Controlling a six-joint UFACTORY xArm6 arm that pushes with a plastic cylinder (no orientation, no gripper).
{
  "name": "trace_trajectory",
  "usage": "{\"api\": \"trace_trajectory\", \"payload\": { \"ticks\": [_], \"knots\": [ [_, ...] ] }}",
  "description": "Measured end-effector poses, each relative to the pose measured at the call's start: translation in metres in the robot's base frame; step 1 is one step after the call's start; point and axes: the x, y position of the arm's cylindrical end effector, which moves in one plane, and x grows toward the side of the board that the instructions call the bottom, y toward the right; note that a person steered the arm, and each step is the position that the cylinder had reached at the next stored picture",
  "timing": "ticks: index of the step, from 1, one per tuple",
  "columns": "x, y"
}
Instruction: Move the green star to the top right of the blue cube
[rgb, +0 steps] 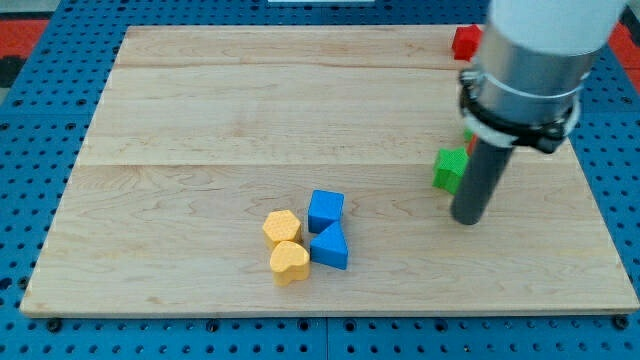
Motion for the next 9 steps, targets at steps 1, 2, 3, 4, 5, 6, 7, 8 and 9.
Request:
{"api": "trace_trajectory", "payload": {
  "ticks": [1, 2, 3, 4, 5, 6, 7, 8, 9],
  "knots": [
    [-0.01, 0.008],
    [-0.029, -0.041],
    [-0.055, -0.049],
    [-0.022, -0.039],
    [-0.021, -0.02],
    [-0.045, -0.02],
    [-0.062, -0.055],
    [-0.052, -0.088],
    [-0.051, -0.113]
  ]
}}
